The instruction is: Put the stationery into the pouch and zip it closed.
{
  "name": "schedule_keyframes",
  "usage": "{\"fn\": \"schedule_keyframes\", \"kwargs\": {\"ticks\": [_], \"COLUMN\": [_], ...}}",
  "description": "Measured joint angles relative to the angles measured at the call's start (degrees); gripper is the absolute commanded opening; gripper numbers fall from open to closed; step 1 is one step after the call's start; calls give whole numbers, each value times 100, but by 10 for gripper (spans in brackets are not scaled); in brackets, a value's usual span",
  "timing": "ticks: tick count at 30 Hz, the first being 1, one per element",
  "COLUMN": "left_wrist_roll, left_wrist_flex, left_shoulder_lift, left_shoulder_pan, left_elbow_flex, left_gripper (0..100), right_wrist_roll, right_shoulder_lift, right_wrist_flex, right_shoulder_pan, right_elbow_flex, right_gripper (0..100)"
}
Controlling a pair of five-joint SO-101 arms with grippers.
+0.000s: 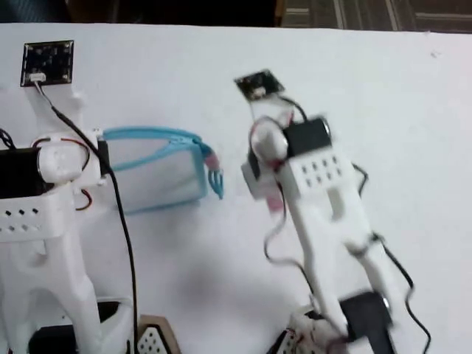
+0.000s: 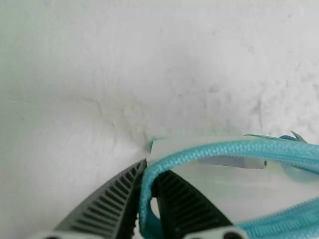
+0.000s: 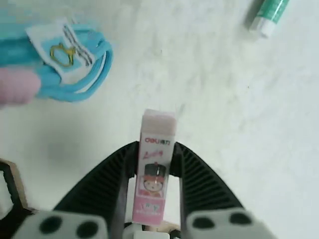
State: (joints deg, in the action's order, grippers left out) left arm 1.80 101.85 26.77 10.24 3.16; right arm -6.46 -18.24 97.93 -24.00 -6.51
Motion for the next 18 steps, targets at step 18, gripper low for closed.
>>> {"fn": "schedule_keyframes", "kwargs": {"ticks": [18], "left_wrist_roll": [0], "left_wrist_flex": [0], "left_shoulder_lift": [0], "left_shoulder_pan": [0], "left_elbow_flex": [0], "left_gripper": [23], "right_wrist_roll": [-220], "right_shoulder_lift": [-3631], "right_wrist_flex": [-6611], "right_shoulder_pan": [-237], "right_elbow_flex": [-4914], "right_gripper": [17]}}
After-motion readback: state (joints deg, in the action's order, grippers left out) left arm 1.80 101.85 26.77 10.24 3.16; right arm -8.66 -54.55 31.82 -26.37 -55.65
